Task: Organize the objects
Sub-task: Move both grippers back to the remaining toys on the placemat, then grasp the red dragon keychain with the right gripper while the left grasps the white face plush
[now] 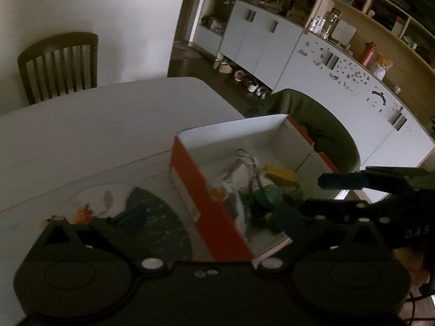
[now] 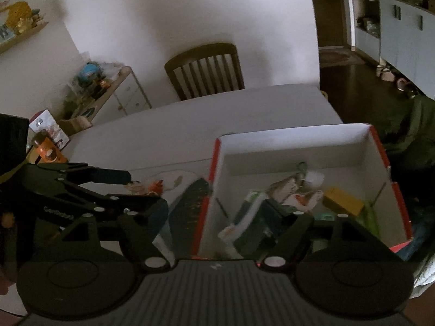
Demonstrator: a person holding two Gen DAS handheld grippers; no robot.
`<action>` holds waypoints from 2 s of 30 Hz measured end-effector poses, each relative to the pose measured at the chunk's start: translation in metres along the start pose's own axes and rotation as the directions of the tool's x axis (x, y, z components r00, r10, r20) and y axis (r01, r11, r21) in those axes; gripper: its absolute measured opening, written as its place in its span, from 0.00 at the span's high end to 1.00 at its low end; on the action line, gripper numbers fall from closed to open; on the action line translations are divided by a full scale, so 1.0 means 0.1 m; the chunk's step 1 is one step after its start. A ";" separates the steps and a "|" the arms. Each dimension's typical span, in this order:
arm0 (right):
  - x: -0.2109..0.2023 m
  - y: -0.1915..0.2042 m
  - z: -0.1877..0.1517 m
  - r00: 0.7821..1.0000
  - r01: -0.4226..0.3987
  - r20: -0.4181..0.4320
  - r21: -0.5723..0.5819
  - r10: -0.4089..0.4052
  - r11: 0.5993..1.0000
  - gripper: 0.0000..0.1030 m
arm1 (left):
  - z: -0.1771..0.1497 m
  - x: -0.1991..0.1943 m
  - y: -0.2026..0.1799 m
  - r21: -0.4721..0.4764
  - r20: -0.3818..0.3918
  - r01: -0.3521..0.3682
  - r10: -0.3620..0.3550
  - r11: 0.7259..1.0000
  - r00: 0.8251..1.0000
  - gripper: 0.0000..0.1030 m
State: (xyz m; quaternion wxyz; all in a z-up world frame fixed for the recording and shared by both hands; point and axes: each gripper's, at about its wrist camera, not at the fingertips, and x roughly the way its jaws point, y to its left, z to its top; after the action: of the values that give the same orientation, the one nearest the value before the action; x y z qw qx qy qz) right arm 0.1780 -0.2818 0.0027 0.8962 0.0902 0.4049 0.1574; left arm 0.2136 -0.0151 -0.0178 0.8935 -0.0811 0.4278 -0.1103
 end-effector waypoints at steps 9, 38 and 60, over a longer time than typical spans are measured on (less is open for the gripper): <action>0.18 0.43 0.02 1.000 -0.003 -0.008 -0.041 0.002 0.999 0.22 | -0.13 -0.17 0.43 -0.050 -0.005 -0.026 0.025 0.998 1.000 0.01; 1.45 1.23 0.12 0.985 0.073 -0.150 -0.102 -0.088 0.992 0.18 | -0.46 0.22 2.10 -0.144 -0.060 -0.185 0.178 0.972 0.982 0.01; 2.68 1.22 0.30 0.946 0.102 -0.310 0.012 -0.094 0.995 0.18 | -0.58 0.77 2.30 -0.114 -0.066 -0.158 0.152 0.981 0.986 0.11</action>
State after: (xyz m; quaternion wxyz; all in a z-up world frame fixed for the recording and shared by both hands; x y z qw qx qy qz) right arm 0.3420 -0.0738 -0.1288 0.8271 0.0567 0.5463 0.1192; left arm 0.2441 0.1828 -0.1664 0.8803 -0.0972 0.4641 -0.0170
